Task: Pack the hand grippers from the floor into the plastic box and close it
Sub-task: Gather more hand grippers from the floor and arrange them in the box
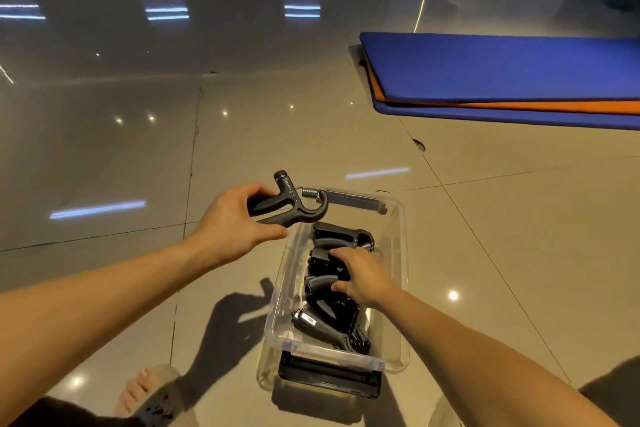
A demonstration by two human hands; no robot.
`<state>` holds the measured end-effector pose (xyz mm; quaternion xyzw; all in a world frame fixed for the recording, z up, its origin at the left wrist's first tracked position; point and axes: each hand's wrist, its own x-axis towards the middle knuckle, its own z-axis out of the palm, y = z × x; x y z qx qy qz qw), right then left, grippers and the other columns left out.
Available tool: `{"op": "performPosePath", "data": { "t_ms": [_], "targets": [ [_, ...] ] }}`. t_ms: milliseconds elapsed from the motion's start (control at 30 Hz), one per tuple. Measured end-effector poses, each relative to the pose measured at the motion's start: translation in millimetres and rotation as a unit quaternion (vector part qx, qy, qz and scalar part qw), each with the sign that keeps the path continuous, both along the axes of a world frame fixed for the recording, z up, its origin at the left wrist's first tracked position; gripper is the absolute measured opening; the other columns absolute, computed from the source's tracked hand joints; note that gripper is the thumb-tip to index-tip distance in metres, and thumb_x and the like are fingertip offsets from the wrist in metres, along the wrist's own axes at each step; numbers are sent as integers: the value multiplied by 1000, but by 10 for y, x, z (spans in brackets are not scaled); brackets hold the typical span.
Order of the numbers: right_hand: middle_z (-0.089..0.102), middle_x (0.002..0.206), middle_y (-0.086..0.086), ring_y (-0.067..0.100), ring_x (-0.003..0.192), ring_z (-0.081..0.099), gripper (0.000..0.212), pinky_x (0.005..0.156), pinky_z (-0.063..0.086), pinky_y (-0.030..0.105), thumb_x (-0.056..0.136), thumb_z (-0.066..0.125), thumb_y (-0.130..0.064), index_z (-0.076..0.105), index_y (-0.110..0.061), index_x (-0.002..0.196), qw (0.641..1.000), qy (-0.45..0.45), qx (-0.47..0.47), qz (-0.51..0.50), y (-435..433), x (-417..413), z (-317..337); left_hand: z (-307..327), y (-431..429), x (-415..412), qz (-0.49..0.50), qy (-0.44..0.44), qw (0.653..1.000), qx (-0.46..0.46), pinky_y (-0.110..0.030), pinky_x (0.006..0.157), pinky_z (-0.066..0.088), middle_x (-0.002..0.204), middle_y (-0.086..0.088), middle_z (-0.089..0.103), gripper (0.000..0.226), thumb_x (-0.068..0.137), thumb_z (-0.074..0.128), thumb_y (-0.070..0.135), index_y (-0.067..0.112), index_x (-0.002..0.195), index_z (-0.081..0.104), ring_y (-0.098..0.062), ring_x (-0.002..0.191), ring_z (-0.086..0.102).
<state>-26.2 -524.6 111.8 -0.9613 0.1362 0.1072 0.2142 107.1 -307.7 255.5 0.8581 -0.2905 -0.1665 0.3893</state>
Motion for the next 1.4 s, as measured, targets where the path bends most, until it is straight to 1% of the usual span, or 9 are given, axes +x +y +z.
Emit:
{"op": "performPosePath", "data": {
  "t_ms": [100,233,533,833,1033,1167,1267,1333,1400],
  "targets": [
    [52,148,-1,22,136,46,74,111,38,38,86,77,-41,43,-26,150,1000,0,-10,9,-17,49,-79,-56,-40,57,-1,2,1000,10,-20,87,45,107,15,64,51,72,88,27,31,115,61,-2,100,60],
    [55,144,2,25,133,49,74,109,41,40,85,78,-41,43,-27,149,999,9,-27,25,-8,97,-151,-89,-84,110,-7,-1,1000,14,-13,79,41,107,15,64,53,71,88,28,30,116,61,0,100,59],
    [58,140,1,23,128,48,66,107,40,38,87,77,-30,48,-21,146,993,23,-90,70,-20,136,-259,-96,-107,155,-6,3,1000,19,-10,77,40,104,17,63,53,71,89,25,31,114,59,3,96,59],
    [61,136,0,25,128,47,60,108,39,41,87,75,-40,52,-21,139,988,15,-136,68,6,165,-355,-122,-116,170,-15,5,1000,22,-15,82,43,106,15,65,54,69,90,28,32,113,59,-2,100,60],
    [57,140,1,25,132,45,65,110,37,42,87,74,-41,48,-20,143,989,27,-129,71,8,183,-298,-106,-130,161,-30,3,999,26,-15,82,43,106,14,64,53,70,89,28,31,114,59,-4,99,60],
    [58,141,1,22,131,49,58,110,42,42,93,68,-36,49,-21,145,997,-57,-35,-23,-193,243,35,-113,-145,187,-55,-19,997,53,-14,79,42,105,13,63,52,73,88,28,30,116,59,-4,98,60],
    [62,136,2,23,126,54,47,106,46,42,96,64,-31,55,-17,140,978,-149,7,-143,-482,278,382,-146,-181,182,-115,-108,979,130,-25,87,50,106,11,61,48,76,84,34,26,117,61,-8,101,55],
    [62,133,2,23,122,56,45,100,49,41,96,63,-33,56,-17,138,965,-161,-13,-207,-693,221,501,-205,-241,117,-160,-143,963,166,-32,91,52,106,11,60,47,76,82,39,28,116,61,-7,101,53],
    [61,135,6,27,122,57,48,96,50,41,97,61,-35,55,-15,140,954,-124,-14,-273,-836,83,487,-283,-313,3,-196,-131,957,172,-32,92,51,105,13,60,46,76,80,43,30,115,61,-6,100,53]
  ]
}}
